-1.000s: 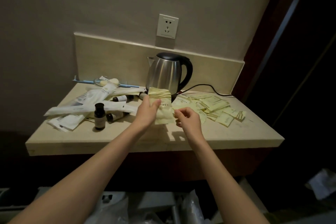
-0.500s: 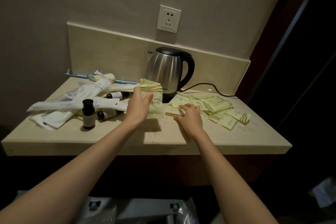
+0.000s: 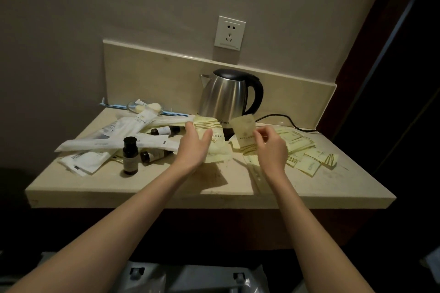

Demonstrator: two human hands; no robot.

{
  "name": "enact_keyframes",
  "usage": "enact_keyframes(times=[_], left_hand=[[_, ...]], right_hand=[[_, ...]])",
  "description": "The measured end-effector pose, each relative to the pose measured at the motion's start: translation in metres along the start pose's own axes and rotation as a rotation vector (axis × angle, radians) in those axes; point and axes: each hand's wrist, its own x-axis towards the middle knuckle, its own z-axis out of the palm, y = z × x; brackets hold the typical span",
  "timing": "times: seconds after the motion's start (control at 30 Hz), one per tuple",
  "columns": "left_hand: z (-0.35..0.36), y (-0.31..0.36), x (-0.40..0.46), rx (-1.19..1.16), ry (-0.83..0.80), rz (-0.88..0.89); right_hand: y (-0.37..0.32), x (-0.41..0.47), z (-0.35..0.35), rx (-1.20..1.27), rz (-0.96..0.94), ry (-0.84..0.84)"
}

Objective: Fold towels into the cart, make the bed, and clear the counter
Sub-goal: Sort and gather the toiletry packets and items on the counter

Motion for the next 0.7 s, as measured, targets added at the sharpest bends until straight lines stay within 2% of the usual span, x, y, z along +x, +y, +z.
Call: enact_keyframes(times=[0.07, 0.13, 0.23, 0.33, 0.47, 0.6, 0.7], left_hand=[[0.001, 0.003, -0.002, 0.013, -0.036, -0.062], [0.004, 0.007, -0.006, 0.0, -0.077, -0.134], [0.009, 0.014, -0.011, -0.094, -0.087, -0.187], [0.014, 0.023, -0.024, -0.062, -0.078, -0.114], [0.017, 0.032, -0.047, -0.063, -0.118, 0.005], [0.022, 0.031, -0.047, -0.357, -0.125, -0.08], [0.023, 0.029, -0.044, -0.43, -0.151, -0.162]], right_hand=[[-0.014, -0.007, -0.012, 0.201, 0.072, 0.03], [-0.028, -0.021, -0.021, 0.332, 0.079, -0.022], [-0.039, -0.045, -0.024, 0.191, -0.042, -0.145], [-0.04, -0.055, -0.025, 0.01, -0.141, -0.149], [-0.046, -0.053, -0.031, -0.006, -0.158, -0.17], [-0.052, -0.054, -0.033, 0.27, 0.029, -0.3], [-0.05, -0.057, -0.038, 0.37, 0.095, -0.341]])
